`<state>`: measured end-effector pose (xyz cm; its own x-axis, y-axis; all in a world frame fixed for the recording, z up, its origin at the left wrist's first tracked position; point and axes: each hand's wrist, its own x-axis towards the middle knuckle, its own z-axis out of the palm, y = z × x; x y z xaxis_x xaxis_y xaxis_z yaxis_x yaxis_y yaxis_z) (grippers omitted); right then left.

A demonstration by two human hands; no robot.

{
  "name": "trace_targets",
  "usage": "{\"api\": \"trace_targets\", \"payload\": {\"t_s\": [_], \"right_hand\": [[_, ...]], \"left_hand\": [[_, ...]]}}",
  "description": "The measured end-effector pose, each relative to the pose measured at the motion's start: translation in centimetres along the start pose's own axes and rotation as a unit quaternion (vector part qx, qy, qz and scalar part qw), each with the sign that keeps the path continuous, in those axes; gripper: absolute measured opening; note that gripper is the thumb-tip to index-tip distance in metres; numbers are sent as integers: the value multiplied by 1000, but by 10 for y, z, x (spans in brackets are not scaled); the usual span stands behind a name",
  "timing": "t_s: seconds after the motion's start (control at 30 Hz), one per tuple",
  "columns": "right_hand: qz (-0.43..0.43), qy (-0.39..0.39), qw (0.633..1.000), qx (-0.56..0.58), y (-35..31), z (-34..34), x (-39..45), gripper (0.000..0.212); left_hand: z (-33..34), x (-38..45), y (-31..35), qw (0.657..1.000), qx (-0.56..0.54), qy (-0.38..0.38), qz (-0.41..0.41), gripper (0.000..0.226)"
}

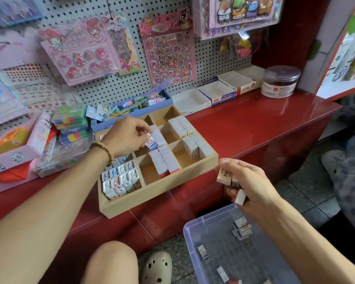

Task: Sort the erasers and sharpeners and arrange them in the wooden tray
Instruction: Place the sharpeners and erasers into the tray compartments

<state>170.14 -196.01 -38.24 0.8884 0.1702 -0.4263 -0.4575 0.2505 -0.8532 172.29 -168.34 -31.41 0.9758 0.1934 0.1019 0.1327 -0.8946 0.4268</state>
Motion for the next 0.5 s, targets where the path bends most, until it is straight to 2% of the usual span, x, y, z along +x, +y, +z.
{"api": "trace_targets", "payload": {"t_s": [0.2,0.33,0.5], "right_hand": [[7,-8,1000,15,-1,-3,2,8],[11,-14,1000,19,0,-3,3,5],[11,-30,999,14,5,-1,7,13]], "left_hand": [[10,12,0,995,96,5,39,18],[11,15,-5,994,105,8,38,20],[19,15,-1,992,100,49,52,21]]}}
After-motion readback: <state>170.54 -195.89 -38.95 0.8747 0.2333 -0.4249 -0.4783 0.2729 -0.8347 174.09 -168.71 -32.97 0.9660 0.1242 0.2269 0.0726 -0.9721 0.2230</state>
